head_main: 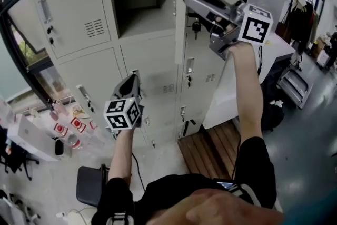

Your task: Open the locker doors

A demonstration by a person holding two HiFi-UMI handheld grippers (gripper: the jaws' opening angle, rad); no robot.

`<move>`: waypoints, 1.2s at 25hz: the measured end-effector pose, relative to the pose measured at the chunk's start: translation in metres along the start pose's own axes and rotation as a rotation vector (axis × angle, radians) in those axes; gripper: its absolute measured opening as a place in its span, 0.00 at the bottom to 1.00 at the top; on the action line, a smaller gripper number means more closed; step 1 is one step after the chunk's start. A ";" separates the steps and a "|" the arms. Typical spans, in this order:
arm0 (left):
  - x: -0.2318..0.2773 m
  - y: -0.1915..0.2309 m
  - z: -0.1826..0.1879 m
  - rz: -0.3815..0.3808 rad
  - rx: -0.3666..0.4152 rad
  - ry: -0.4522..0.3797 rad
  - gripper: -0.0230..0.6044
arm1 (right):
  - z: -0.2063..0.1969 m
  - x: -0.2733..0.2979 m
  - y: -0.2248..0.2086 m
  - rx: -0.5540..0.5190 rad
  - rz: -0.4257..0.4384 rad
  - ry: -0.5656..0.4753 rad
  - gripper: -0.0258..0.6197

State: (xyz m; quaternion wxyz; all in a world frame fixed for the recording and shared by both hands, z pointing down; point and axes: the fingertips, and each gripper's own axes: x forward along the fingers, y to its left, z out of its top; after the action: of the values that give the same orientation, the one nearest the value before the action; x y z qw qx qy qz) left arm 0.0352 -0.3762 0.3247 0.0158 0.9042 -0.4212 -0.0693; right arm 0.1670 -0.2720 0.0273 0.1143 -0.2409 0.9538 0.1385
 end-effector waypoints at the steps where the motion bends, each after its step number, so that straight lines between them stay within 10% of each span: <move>1: 0.001 -0.003 0.000 -0.002 0.000 -0.002 0.05 | 0.001 -0.004 -0.001 0.000 0.002 0.002 0.25; 30: 0.017 -0.042 -0.005 -0.019 0.017 0.019 0.05 | 0.026 -0.118 -0.038 -0.039 -0.182 -0.024 0.15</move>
State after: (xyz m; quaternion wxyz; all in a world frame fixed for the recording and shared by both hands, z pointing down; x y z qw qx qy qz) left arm 0.0790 -0.3625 0.3245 0.0116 0.9088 -0.4131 -0.0571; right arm 0.2907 -0.2457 0.0290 0.1332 -0.3269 0.9237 0.1489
